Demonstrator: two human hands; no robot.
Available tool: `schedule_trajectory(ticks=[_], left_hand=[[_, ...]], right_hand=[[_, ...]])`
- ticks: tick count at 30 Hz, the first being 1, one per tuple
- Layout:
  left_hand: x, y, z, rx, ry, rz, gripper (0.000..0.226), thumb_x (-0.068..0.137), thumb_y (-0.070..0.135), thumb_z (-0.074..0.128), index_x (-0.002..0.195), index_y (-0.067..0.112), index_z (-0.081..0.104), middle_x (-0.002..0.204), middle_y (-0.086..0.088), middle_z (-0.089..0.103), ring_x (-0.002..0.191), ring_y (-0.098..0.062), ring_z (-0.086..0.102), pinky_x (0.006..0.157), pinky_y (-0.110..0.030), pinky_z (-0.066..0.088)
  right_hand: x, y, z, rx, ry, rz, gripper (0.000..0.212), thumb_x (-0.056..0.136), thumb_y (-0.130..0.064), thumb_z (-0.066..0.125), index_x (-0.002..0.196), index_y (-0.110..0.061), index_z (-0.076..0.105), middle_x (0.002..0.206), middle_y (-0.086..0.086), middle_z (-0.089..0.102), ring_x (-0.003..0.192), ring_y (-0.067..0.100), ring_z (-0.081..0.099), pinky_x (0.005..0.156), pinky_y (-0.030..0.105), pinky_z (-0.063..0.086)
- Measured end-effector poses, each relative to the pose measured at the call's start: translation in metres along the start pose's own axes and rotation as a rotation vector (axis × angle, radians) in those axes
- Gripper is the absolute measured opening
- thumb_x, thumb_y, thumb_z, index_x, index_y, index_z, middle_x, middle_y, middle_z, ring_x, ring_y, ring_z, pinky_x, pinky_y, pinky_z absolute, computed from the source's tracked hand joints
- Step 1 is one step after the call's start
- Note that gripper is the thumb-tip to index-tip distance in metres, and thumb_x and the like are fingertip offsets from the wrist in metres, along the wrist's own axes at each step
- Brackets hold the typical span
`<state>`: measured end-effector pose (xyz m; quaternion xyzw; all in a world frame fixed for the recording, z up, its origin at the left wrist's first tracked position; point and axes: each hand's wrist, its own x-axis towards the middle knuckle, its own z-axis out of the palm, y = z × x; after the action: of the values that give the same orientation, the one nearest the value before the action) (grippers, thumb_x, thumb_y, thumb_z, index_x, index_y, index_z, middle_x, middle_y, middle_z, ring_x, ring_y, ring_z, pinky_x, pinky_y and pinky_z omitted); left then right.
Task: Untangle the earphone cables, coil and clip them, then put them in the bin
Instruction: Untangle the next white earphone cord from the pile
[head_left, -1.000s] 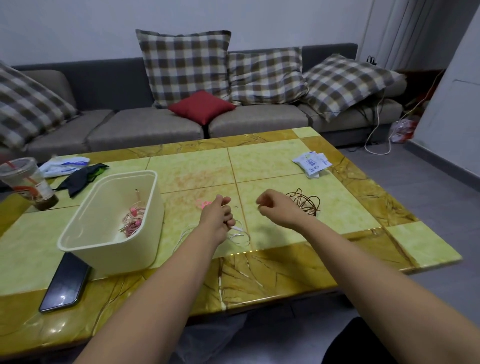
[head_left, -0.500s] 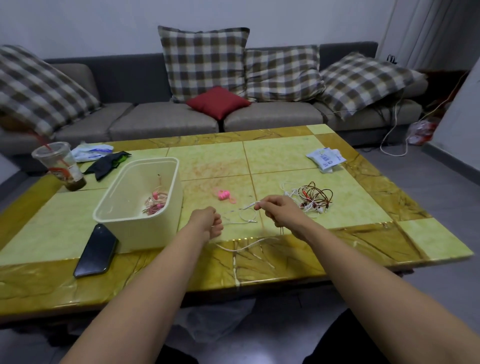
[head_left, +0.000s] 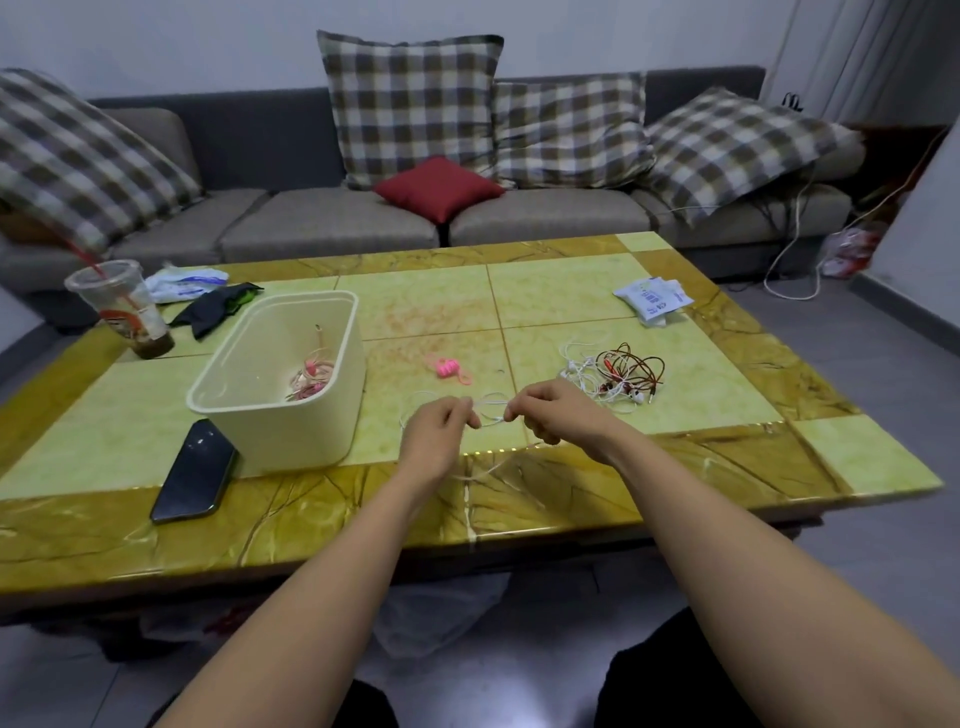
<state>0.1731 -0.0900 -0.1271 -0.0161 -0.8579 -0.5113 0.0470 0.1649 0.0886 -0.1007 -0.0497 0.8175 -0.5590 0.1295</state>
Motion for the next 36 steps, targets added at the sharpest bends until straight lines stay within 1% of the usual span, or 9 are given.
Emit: schedule_trajectory(ticks=[3,6,11,15,20,27,31,34,36], left_hand=[[-0.002,-0.007,-0.006,-0.187,0.274,-0.106,0.032,0.104,0.023,0.039,0.084,0.011,0.061,0.082,0.003,0.057,0.086,-0.017,0.051,0.074,-0.029,0.036],[0.000,-0.016,-0.011,-0.250,0.319,-0.139,0.030,0.105,0.024,0.037,0.098,0.007,0.061,0.097,-0.005,0.060,0.095,-0.020,0.053,0.078,-0.028,0.036],[0.001,-0.017,0.003,-0.011,0.348,-0.114,0.028,0.099,0.032,0.047,0.120,0.017,0.057,0.129,-0.004,0.043,0.127,-0.021,0.032,0.105,-0.033,0.025],[-0.013,0.004,0.011,-0.170,0.096,0.076,0.021,0.098,0.031,0.052,0.098,0.017,0.068,0.100,0.005,0.066,0.097,-0.010,0.059,0.081,-0.025,0.044],[-0.026,0.018,0.021,-0.028,-0.229,0.135,0.025,0.097,0.031,0.052,0.087,0.018,0.071,0.070,0.007,0.068,0.060,-0.001,0.053,0.061,-0.025,0.040],[-0.017,-0.003,-0.022,-0.100,-0.025,0.125,0.032,0.097,0.028,0.054,0.068,0.021,0.065,0.057,0.000,0.045,0.056,-0.016,0.041,0.060,-0.031,0.035],[-0.020,-0.003,-0.023,-0.063,-0.018,0.165,0.029,0.097,0.028,0.056,0.071,0.021,0.067,0.053,0.010,0.042,0.053,-0.011,0.034,0.058,-0.030,0.029],[-0.022,0.004,-0.018,-0.026,-0.029,0.183,0.029,0.096,0.031,0.056,0.074,0.018,0.068,0.048,0.012,0.042,0.048,-0.005,0.032,0.056,-0.029,0.027],[-0.021,0.007,-0.018,-0.026,-0.019,0.196,0.031,0.097,0.032,0.055,0.073,0.018,0.067,0.054,0.010,0.049,0.051,-0.006,0.035,0.057,-0.030,0.030]], right_hand=[[-0.004,0.011,-0.011,-0.024,-0.053,0.057,0.018,0.094,-0.016,0.059,0.086,-0.007,0.072,0.067,0.004,0.056,0.061,0.012,0.056,0.068,0.025,0.049],[-0.006,0.014,-0.017,0.102,-0.079,0.101,0.017,0.097,-0.014,0.055,0.092,-0.006,0.068,0.061,0.003,0.054,0.060,0.017,0.060,0.082,0.038,0.055],[-0.005,0.000,-0.010,0.423,0.119,0.147,0.014,0.101,-0.011,0.047,0.104,-0.002,0.058,0.061,0.007,0.060,0.055,0.022,0.066,0.057,0.032,0.059],[-0.001,-0.014,-0.001,0.793,0.203,0.159,0.011,0.102,-0.007,0.043,0.099,-0.003,0.052,0.060,0.012,0.069,0.059,0.026,0.071,0.058,0.034,0.061],[-0.001,-0.025,0.002,0.977,0.176,0.056,0.014,0.105,-0.008,0.034,0.116,-0.003,0.042,0.078,0.018,0.073,0.070,0.028,0.073,0.067,0.036,0.062],[-0.001,0.003,-0.014,0.488,0.426,0.244,0.034,0.104,-0.010,0.034,0.134,0.006,0.042,0.086,0.019,0.070,0.064,0.024,0.069,0.065,0.036,0.059],[-0.001,0.003,-0.001,-0.513,0.402,0.230,0.060,0.098,-0.030,0.052,0.144,0.003,0.032,0.138,0.021,0.049,0.124,0.035,0.050,0.099,0.042,0.043],[-0.012,-0.023,0.017,-0.265,0.246,-0.120,0.052,0.099,-0.025,0.051,0.145,-0.007,0.036,0.142,0.014,0.046,0.128,0.025,0.046,0.105,0.038,0.039],[-0.020,-0.033,0.029,-0.012,-0.011,-0.147,0.033,0.103,-0.021,0.044,0.129,-0.004,0.055,0.106,0.009,0.063,0.090,0.014,0.060,0.081,0.024,0.048]])
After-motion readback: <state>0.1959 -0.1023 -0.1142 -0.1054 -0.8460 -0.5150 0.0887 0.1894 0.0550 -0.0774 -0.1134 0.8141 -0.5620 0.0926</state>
